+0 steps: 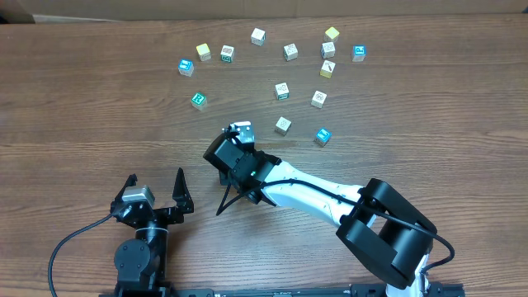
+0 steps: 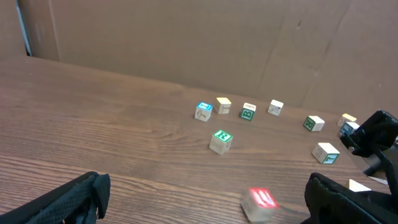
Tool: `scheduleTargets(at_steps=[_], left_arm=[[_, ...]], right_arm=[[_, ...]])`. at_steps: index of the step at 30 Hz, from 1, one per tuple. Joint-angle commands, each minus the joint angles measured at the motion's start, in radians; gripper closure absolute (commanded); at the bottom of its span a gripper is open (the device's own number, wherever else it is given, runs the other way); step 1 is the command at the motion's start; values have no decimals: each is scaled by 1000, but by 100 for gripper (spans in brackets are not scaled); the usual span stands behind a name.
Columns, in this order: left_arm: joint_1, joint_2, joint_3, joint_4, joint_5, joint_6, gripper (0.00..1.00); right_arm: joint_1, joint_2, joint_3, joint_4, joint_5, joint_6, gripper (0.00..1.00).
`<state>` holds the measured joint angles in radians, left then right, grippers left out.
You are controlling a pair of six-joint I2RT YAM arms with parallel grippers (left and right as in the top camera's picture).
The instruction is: Form a horizontal line
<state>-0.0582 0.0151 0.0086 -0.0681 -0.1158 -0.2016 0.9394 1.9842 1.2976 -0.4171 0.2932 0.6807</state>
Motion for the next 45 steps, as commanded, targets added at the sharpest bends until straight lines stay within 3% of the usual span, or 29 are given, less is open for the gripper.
scheduleTargets(at_steps=[1, 4, 8, 14, 21, 25, 32, 34, 42, 45], left_arm=[[6, -10, -4, 0, 8, 23, 0], [6, -10, -4, 0, 8, 23, 0], [6, -10, -4, 0, 8, 22, 0], [6, -10, -4, 0, 8, 22, 0], [6, -10, -4, 0, 8, 23, 0], [6, -10, -4, 0, 8, 22, 0], [6, -10, -4, 0, 8, 23, 0], [6, -10, -4, 0, 8, 23, 1], [6, -10, -4, 0, 8, 23, 1], [6, -10, -4, 0, 8, 22, 0]], right_arm=[[0, 14, 10, 14, 17, 0, 63], [0, 14, 10, 56, 16, -21, 50], [0, 14, 10, 126, 21, -83, 44], [-18, 14, 10, 157, 21, -83, 44], [-55, 13, 10, 191, 21, -84, 26], [-84, -4, 14, 193, 12, -86, 26], [-185, -111, 25, 118, -18, -86, 49], [-217, -115, 25, 106, -18, -86, 50], [-290, -108, 15, 17, -10, -79, 31], [-290, -108, 3, 6, 42, -43, 29]])
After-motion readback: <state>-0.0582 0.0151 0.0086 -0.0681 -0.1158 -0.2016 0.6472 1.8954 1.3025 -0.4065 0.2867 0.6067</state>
